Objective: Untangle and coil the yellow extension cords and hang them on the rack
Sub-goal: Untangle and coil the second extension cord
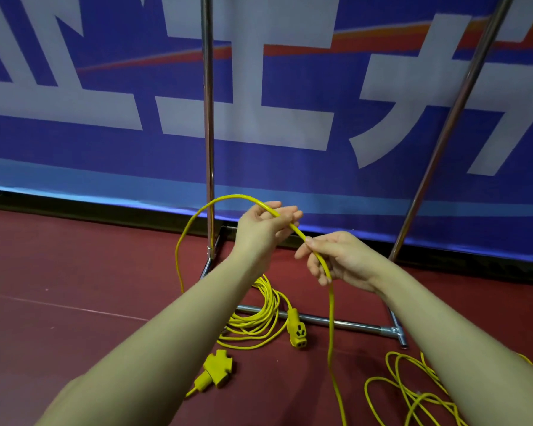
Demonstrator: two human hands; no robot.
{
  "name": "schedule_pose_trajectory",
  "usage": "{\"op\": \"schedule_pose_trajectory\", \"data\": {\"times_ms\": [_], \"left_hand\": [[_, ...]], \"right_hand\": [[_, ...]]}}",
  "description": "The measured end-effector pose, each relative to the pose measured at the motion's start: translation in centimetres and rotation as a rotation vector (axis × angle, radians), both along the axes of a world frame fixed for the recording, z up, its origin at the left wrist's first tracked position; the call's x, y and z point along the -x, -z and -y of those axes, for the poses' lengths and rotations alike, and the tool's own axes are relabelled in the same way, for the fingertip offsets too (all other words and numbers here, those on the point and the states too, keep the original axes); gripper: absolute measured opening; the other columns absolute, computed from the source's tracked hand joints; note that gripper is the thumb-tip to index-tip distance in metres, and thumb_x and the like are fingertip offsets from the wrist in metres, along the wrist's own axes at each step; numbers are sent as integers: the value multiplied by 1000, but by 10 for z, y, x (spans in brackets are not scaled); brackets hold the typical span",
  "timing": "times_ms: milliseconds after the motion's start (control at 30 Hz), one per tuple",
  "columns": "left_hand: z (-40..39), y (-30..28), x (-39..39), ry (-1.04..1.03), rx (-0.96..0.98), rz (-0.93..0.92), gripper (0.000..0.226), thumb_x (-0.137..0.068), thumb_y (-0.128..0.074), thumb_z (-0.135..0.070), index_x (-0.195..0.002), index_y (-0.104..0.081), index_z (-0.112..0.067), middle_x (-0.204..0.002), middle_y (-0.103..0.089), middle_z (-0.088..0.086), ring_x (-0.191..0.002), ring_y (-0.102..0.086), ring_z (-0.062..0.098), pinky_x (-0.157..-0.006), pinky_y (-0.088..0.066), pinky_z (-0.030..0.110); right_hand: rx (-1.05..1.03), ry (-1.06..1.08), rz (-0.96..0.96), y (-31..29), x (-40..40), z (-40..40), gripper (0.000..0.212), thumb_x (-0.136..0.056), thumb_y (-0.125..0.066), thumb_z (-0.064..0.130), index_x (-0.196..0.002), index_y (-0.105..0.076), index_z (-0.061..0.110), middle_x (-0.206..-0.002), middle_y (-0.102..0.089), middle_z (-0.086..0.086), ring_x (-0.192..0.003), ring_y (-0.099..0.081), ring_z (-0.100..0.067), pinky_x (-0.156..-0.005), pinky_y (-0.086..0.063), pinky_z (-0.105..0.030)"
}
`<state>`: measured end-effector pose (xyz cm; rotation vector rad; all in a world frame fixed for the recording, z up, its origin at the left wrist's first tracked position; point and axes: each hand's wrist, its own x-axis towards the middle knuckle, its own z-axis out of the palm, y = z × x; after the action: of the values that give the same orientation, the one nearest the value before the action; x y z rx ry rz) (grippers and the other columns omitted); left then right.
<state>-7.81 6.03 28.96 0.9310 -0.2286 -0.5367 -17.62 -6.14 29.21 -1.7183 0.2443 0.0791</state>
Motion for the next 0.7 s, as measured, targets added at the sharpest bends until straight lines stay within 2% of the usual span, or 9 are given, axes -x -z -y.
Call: {"op": "schedule_pose_trajectory", "data": {"times_ms": [67,133,233,300,367,500,700], "left_hand": [[0,-2,-1,-54,-15,21,19,-88,-53,12,-99,-49,-4,-93,-66,12,-72,-71,14,-69,-58,24],[-6,-4,-11,-146,20,6,22,-90,-51,11,-107,-48,-1,-98,-65,12,-77,-69,15,-71,-57,23],[-20,-4,-34,-270,101,-91,42,-90,-51,11,-129,-38,6,-112,-60,19,-85,-66,18,-77,-55,24],[-26,-3,-37,-256,119,-140,47,-90,-52,10,-133,-33,5,-105,-62,18,-85,-66,20,-81,-54,28],[-23,-5,-27,-154,119,-140,47,-90,-54,7,-131,-32,-1,-96,-62,16,-79,-68,21,-80,-55,34],[-3,0,3,23,14,-18,50,-87,-56,10,-129,-31,-2,-99,-62,15,-75,-70,19,-77,-57,34],[-5,-4,-11,-163,51,14,49,-87,-52,16,-125,-32,-7,-94,-62,14,-78,-68,23,-69,-59,27]], "right_hand": [[-36,-21,9,-3,-1,-1,33,-97,-43,26,-89,-65,3,-53,-59,-5,-41,-54,-15,-47,-40,-22],[-78,-59,-1,-5,-1,-1,36,-91,-46,31,-86,-66,2,-54,-60,-8,-43,-56,-18,-48,-45,-24],[-83,-116,-34,-2,2,2,34,-83,-50,32,-83,-66,3,-56,-61,-10,-46,-58,-20,-48,-47,-25],[-79,-105,-30,0,3,4,31,-83,-51,30,-84,-66,3,-56,-61,-10,-45,-57,-20,-48,-45,-25],[-65,-76,-20,1,1,5,29,-85,-52,28,-85,-66,3,-56,-61,-9,-44,-57,-18,-46,-43,-24],[-20,-64,-2,1,-5,0,26,-91,-51,22,-85,-65,2,-56,-62,-9,-39,-55,-15,-39,-38,-18],[-52,-93,-13,-2,-6,-5,33,-93,-46,28,-83,-65,2,-55,-62,-9,-38,-55,-15,-40,-40,-19]]}}
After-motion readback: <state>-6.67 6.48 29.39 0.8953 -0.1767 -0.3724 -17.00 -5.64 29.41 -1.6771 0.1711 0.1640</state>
